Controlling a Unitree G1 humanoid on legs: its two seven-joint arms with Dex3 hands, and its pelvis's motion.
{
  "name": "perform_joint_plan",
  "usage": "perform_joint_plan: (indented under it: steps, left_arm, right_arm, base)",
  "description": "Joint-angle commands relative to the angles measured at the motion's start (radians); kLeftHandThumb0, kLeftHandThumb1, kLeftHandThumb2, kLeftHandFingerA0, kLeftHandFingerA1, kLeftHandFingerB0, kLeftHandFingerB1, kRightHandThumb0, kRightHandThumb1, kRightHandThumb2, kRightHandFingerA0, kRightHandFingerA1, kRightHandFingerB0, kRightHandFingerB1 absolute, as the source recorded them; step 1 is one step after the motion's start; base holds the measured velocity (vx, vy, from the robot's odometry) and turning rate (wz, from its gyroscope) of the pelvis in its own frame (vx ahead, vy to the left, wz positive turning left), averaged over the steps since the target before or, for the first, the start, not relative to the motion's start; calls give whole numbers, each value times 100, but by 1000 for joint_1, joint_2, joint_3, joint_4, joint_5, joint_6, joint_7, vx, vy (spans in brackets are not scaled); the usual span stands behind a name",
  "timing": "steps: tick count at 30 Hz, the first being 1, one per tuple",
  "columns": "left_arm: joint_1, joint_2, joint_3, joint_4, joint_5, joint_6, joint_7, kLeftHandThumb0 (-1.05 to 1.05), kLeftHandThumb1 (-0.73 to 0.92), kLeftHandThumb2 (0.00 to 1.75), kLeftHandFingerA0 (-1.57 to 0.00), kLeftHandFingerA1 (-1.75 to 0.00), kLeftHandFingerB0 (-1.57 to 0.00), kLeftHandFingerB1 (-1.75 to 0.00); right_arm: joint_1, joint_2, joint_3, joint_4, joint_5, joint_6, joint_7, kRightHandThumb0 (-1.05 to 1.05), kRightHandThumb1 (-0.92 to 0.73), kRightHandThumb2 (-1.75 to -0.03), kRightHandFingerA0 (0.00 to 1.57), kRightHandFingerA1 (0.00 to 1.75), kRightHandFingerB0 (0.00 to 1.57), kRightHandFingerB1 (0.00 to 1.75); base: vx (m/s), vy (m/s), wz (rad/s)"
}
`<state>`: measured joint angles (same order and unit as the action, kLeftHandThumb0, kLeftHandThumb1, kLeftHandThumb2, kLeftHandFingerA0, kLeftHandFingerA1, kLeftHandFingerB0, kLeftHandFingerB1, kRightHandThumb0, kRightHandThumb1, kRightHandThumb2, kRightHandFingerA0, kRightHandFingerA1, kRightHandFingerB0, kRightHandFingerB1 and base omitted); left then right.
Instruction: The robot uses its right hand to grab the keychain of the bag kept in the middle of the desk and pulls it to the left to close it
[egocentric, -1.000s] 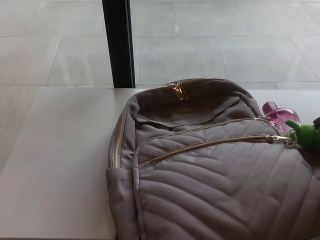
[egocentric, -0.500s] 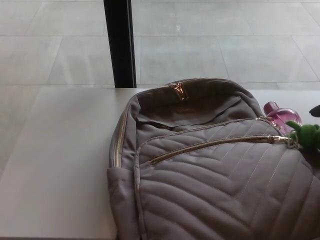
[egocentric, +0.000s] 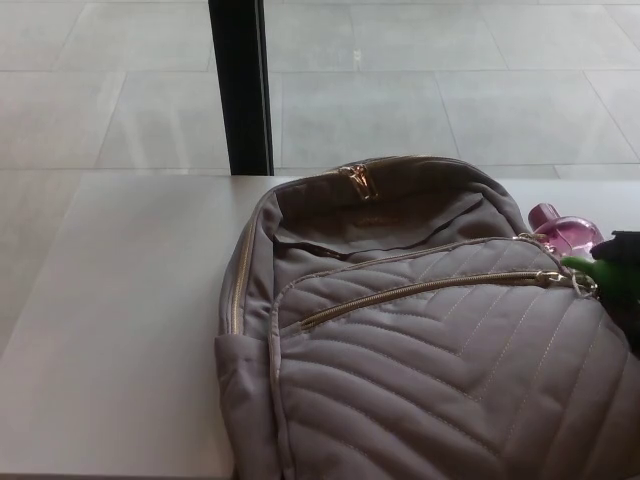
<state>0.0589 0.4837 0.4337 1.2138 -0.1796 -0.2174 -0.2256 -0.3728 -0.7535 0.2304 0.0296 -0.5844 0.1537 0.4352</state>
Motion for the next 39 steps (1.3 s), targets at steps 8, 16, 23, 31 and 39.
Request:
perform_joint_plan:
  steps: [8, 16, 23, 31, 39]
  left_arm:
    - [5, 25, -20, -4, 8, -14, 8, -68, 83, 65, -74, -52, -60, -46]
    - [6, 23, -18, -2, 3, -26, 7, -69, 84, 65, -74, -54, -62, -47]
    - [10, 22, -21, -1, 8, -28, 17, -68, 84, 65, -76, -53, -62, -47]
    - [12, 21, -9, 4, -7, -21, 0, -68, 83, 65, -76, -55, -61, -47]
    - [12, 18, -4, 9, -8, -19, -2, -65, 83, 65, -75, -56, -62, -47]
  right_arm:
    - [-6, 2, 46, 78, -25, -26, 1, -29, -71, -63, 86, 137, 48, 37]
    - [19, 56, 2, 88, -41, -146, -186, -21, -65, -80, 89, 145, 94, 81]
    - [17, 76, -10, 167, -67, -258, -359, -22, -76, -78, 80, 175, 67, 155]
    - [38, 101, -43, 213, -39, -317, -459, -22, -70, -76, 86, 175, 73, 138]
    - [80, 249, -158, 180, 70, -258, -513, -15, -66, -93, 83, 175, 62, 156]
  base:
    - [0, 0, 0]
    - [0, 0, 0]
    - [0, 0, 0]
    - [0, 0, 0]
    - [0, 0, 0]
